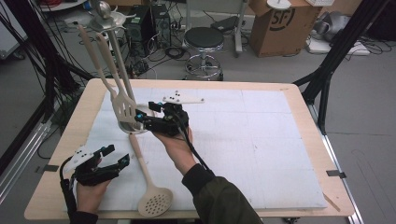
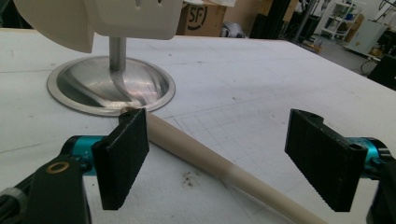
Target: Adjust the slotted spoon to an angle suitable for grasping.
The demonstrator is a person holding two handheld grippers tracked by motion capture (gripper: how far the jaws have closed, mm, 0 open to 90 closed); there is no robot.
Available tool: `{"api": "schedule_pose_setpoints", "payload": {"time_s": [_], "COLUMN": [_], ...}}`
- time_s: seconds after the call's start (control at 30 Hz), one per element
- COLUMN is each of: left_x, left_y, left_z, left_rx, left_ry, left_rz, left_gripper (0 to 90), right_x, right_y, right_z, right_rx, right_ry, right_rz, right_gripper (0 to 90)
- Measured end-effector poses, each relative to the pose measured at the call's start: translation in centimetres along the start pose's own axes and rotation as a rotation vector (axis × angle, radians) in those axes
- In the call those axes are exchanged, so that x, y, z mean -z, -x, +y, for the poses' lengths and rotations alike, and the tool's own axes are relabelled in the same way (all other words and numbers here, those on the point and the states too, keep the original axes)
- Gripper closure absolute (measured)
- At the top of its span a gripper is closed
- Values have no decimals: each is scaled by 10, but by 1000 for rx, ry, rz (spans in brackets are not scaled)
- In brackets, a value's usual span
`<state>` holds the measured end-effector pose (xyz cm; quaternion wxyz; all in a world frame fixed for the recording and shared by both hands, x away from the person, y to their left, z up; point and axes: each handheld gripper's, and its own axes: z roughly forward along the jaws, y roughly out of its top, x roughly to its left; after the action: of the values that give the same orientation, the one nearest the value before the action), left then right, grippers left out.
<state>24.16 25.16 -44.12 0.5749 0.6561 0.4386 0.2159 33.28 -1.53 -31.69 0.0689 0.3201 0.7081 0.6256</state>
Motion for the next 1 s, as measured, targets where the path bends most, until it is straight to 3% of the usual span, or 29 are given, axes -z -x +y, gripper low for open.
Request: {"api": "schedule_pose_setpoints", "payload": {"time_s": [0.23, 0.33, 0.8, 1.0], "left_x": [1, 2, 4, 4], "left_y": [0, -1, -4, -5], "left_z": [0, 0, 1, 0], "left_rx": [2, 4, 17, 19], "left_ry": [10, 13, 20, 20], "left_rz": [5, 6, 15, 14], "left_gripper": [222, 222, 222, 222], "right_x": [1, 1, -12, -15], "right_y": [4, 7, 14, 8], "right_z": [-15, -23, -77, -85], "right_rx": [-33, -61, -143, -142], "right_ry": [-41, -71, -254, -328], "right_rz": [-9, 9, 17, 32], "right_gripper": [440, 461, 478, 495]}}
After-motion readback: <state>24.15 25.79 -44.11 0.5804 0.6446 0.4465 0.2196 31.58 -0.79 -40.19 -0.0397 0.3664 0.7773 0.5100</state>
